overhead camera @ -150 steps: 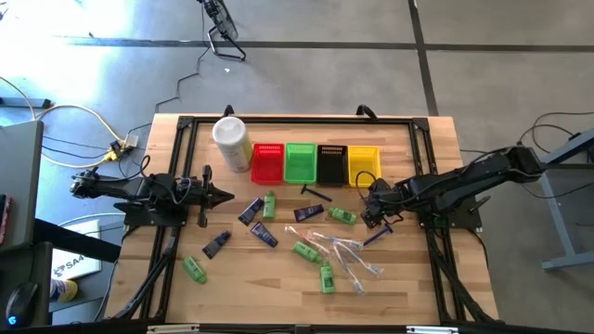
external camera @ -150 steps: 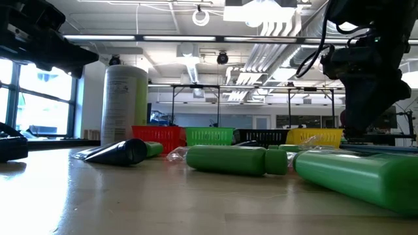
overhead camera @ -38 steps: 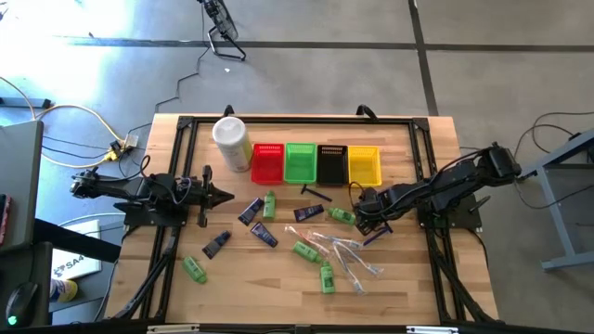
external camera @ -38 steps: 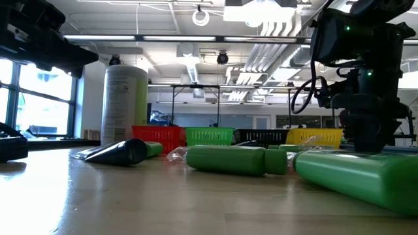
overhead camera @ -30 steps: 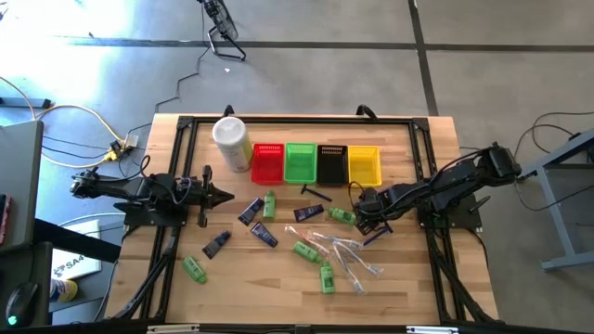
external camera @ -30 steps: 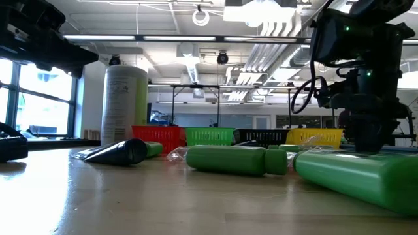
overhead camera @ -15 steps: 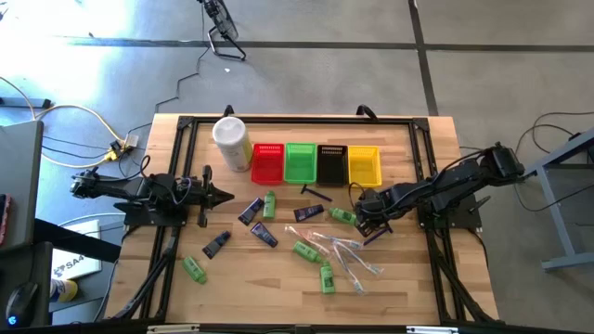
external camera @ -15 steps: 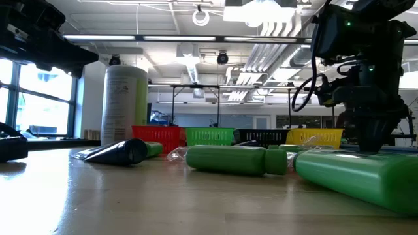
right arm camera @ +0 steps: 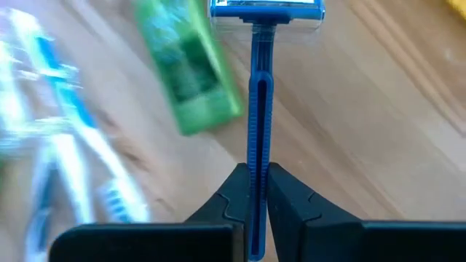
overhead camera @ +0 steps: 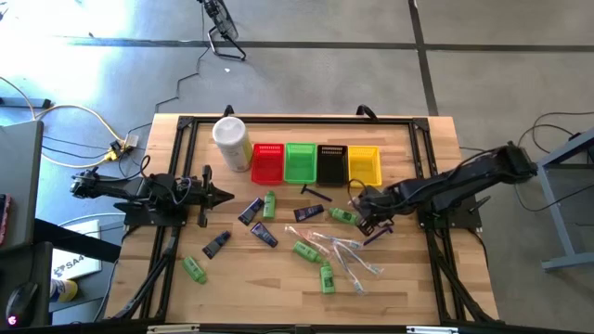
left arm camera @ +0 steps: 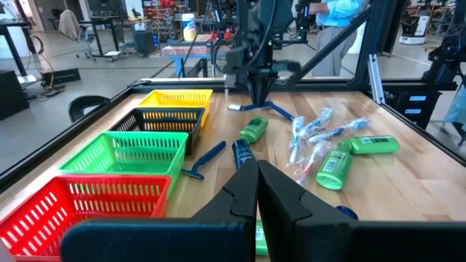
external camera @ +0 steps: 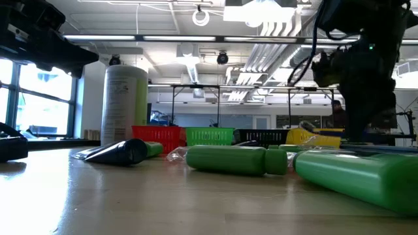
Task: Pick & Place Travel size toiletries
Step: Put the blue razor into the black bin
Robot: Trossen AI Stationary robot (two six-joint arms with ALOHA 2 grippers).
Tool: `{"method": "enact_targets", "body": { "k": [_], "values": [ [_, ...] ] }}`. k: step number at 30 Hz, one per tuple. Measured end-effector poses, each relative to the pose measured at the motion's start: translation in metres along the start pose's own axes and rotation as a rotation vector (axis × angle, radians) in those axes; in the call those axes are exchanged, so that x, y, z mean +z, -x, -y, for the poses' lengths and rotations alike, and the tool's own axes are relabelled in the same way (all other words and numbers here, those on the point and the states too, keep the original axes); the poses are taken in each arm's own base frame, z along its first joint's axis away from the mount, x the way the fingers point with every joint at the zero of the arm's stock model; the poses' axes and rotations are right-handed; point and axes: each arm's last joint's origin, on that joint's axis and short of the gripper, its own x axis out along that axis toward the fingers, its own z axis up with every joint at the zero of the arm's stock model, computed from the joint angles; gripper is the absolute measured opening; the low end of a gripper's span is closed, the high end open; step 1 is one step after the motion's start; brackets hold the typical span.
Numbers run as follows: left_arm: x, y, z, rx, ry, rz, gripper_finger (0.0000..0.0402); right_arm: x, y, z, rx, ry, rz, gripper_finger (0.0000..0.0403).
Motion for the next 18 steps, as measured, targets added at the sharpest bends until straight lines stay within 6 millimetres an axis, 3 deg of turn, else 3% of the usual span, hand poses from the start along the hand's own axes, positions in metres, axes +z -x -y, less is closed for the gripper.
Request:
{"method": "enact_targets", "body": {
  "k": [10, 18],
  "values": [
    [0.0, 0.0, 0.0, 0.0, 0.0, 0.0, 0.0007, 0.007, 0.026, -0.004, 0.135, 0.065, 0.17, 0.002],
    [0.0, 0.0, 0.0, -0.001, 0.001, 0.001, 0.0007, 0.012, 0.032, -0.006, 0.131, 0.072, 0.287, 0.002]
  ]
}}
